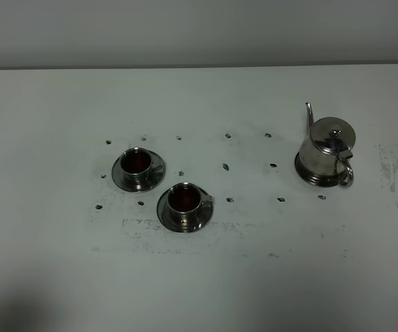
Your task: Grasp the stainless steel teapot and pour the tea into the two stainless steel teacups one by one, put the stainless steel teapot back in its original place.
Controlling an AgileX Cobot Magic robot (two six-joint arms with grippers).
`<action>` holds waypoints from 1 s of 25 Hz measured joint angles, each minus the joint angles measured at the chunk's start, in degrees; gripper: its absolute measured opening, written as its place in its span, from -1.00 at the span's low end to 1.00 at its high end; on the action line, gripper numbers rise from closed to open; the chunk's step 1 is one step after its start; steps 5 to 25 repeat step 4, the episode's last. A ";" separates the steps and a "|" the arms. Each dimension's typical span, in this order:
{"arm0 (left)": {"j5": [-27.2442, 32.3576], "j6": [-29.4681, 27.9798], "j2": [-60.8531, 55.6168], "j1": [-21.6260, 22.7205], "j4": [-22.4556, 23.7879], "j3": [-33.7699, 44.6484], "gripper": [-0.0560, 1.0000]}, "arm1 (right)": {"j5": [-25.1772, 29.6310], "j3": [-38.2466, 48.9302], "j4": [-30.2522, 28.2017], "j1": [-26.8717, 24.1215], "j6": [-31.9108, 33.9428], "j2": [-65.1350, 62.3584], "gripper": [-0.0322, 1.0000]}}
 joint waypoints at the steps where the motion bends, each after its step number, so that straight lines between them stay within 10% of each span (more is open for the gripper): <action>1: 0.00 0.00 0.00 0.00 0.00 0.00 -0.10 | 0.00 0.00 0.00 0.00 0.00 0.00 -0.50; 25: 0.00 0.00 0.00 0.00 0.00 0.00 -0.10 | 0.00 0.00 0.00 0.00 0.00 0.00 -0.50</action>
